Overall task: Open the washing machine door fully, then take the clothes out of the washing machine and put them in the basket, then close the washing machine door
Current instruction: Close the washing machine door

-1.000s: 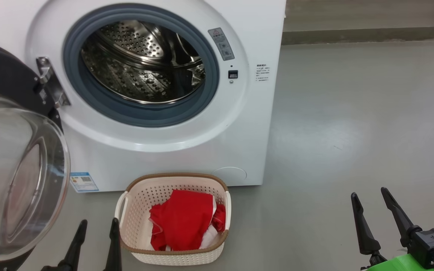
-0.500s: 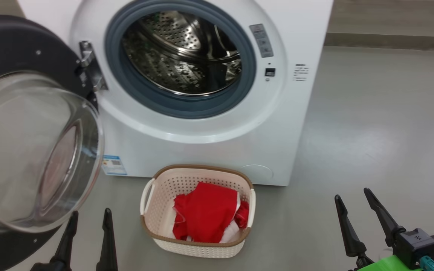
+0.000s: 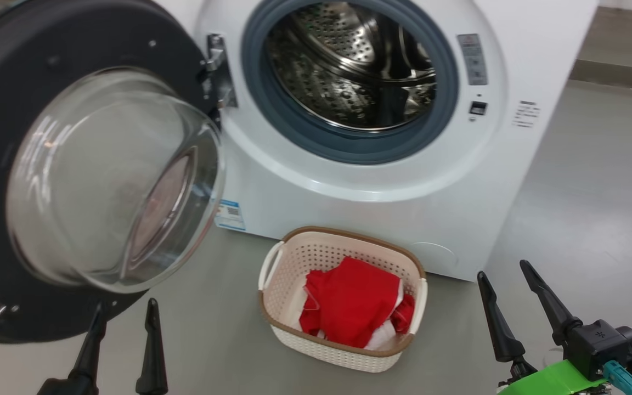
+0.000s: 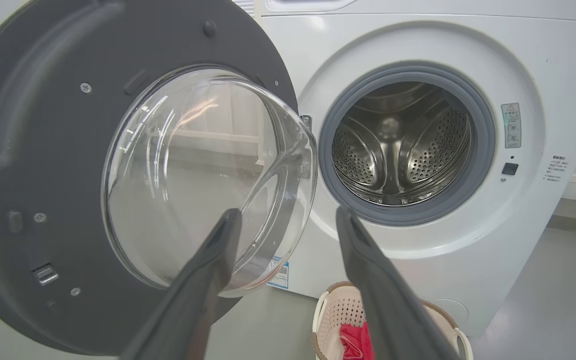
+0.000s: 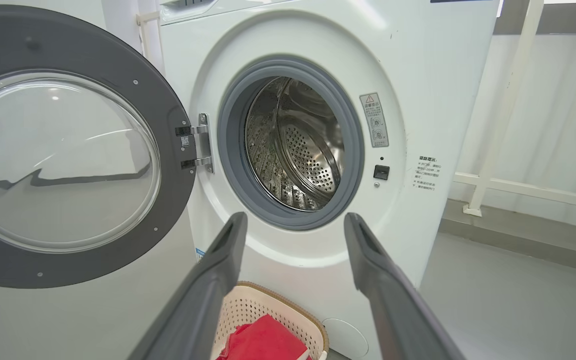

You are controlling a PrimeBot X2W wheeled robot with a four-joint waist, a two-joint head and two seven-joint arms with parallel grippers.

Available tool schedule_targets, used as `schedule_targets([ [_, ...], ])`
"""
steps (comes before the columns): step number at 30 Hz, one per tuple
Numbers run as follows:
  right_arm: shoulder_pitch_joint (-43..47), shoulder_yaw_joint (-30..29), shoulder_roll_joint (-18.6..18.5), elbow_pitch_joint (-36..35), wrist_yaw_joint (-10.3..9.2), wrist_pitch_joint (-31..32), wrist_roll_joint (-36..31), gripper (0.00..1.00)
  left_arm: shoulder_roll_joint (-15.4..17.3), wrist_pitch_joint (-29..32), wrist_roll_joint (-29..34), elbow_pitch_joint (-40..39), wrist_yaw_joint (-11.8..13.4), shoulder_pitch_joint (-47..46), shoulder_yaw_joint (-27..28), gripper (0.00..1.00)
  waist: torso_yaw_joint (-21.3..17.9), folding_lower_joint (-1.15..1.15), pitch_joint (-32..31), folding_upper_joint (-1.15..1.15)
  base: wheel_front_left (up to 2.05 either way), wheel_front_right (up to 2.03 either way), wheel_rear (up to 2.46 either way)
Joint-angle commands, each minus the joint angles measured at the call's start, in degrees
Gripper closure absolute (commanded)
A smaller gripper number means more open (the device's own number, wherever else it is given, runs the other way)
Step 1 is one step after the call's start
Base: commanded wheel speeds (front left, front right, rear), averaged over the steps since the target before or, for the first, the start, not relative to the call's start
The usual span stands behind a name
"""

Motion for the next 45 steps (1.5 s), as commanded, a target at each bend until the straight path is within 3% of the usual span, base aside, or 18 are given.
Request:
schedule_targets([
  [1, -3.1, 1.7, -1.0, -1.3, 0.2, -0.4, -0.5, 0.0, 0.9, 0.3, 0.8, -2.2, 0.6, -1.0, 1.7, 0.0, 3.9, 0.0, 0.1, 0.0, 0.0, 0.0, 0.0],
  [18, -4.5, 3.1, -2.0, -1.1, 0.2, -0.4, -0.6, 0.0, 1.0, 0.5, 1.3, -3.2, 2.1, -0.8, 1.2, 0.0, 11.9, 0.0, 0.6, 0.0, 0.0, 0.0, 0.0],
  [34, -5.0, 5.1, -2.6, 0.0, 0.2, -0.4, 0.1, 0.0, 1.8, 0.1, 2.5, -3.2, 3.7, -0.3, 1.0, 0.0, 12.2, 0.0, 0.2, 0.0, 0.0, 0.0, 0.0],
  [35, -5.0, 5.1, -2.6, 0.0, 0.2, -0.4, 0.1, 0.0, 2.0, 0.2, 2.8, -3.2, 3.8, -0.3, 0.9, 0.33, 12.2, 0.0, 0.2, 0.0, 0.0, 0.0, 0.0],
  [36, -4.9, 5.0, -2.6, 0.1, 0.2, -0.4, 0.2, 0.0, 2.2, 0.2, 3.0, -3.2, 3.9, -0.3, 0.8, 0.98, 12.1, 0.0, 0.1, 0.0, 0.0, 0.0, 0.0],
  [45, -4.2, 4.7, -2.5, 0.1, 0.2, -0.4, 0.2, 0.0, 4.2, -2.8, 5.0, -3.9, 4.7, -5.7, 2.2, 1.0, 11.9, 0.0, -0.1, 0.0, 0.0, 0.0, 0.0],
])
